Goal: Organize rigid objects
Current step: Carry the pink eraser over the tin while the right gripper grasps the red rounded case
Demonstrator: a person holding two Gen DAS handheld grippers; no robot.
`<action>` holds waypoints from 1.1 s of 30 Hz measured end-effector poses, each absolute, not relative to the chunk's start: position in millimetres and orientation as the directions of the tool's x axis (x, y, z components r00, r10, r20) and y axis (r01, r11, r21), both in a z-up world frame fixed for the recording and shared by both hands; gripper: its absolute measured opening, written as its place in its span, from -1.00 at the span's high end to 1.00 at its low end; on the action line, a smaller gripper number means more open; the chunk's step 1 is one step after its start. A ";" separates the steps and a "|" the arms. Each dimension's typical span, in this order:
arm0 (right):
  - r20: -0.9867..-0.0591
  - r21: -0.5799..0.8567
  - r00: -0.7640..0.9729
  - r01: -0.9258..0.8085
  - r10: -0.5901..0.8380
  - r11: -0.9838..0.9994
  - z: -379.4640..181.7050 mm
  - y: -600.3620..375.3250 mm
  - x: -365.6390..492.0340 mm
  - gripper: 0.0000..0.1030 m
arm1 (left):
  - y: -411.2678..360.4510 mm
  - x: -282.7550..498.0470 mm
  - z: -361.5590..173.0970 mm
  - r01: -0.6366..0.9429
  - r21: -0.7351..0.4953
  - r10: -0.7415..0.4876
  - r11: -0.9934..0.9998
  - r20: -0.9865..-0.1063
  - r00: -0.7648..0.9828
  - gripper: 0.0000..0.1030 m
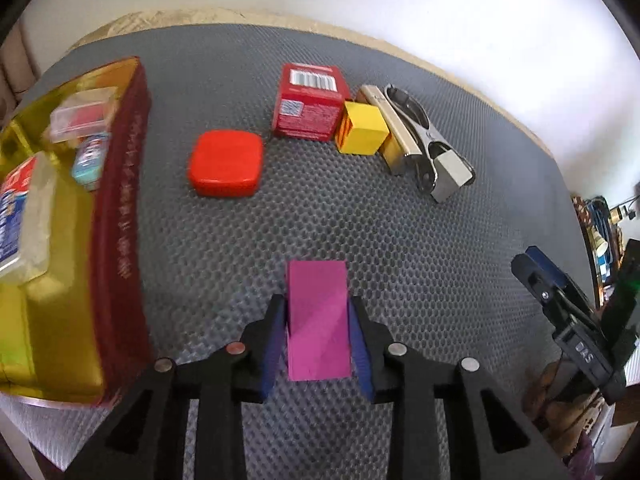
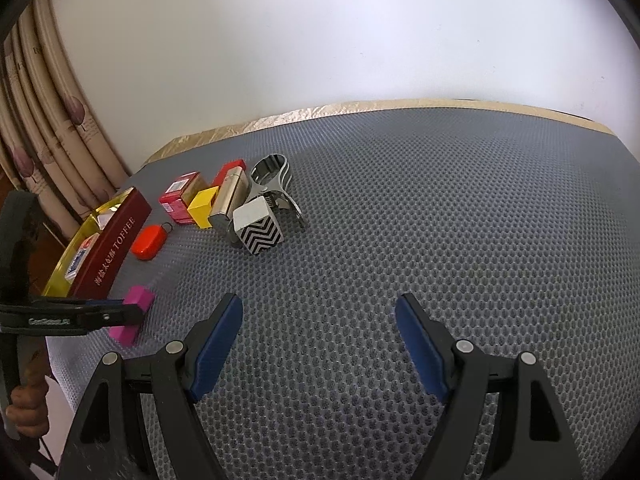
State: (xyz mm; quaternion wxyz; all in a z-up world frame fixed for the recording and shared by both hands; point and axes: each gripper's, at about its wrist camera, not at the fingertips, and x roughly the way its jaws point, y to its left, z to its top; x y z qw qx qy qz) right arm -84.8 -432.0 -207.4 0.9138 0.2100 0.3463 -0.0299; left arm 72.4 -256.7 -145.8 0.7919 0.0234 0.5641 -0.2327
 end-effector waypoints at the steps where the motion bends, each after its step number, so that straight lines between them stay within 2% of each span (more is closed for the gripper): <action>1: -0.646 0.362 0.758 0.202 0.089 0.910 -207.4 -432.2 -85.1 -0.49 | -250.0 67.0 -137.3 0.395 -0.257 -0.376 0.882 -0.889 0.262 0.39; 6: -0.665 0.296 0.744 0.193 0.057 0.936 -201.3 -420.7 -80.5 -0.49 | -218.6 42.5 -89.0 0.392 -0.259 -0.409 0.883 -0.836 0.367 0.39; 12: -0.621 0.306 0.743 -0.067 0.252 0.950 -152.1 -356.0 -46.6 -0.49 | -160.6 38.6 -59.4 0.296 -0.274 -0.387 0.915 -0.802 0.454 0.39; 14: -0.617 0.260 0.730 -0.164 0.294 0.952 -137.4 -324.5 -26.5 -0.49 | -145.7 44.0 -48.8 0.266 -0.269 -0.369 0.926 -0.797 0.478 0.39; 17: -0.636 0.209 0.706 -0.231 0.311 0.950 -134.7 -294.0 2.4 -0.67 | -123.6 49.8 -44.9 0.220 -0.255 -0.334 0.941 -0.791 0.513 0.39; 25: -0.720 0.310 0.630 -0.084 0.291 0.947 -159.7 -260.6 63.2 -0.69 | -78.0 66.4 -41.0 0.164 -0.272 -0.317 0.948 -0.777 0.543 0.39; 33: -0.776 0.250 0.605 0.037 0.177 0.968 -179.3 -236.4 95.0 -0.61 | -52.0 77.2 -45.3 0.126 -0.311 -0.329 0.942 -0.783 0.527 0.39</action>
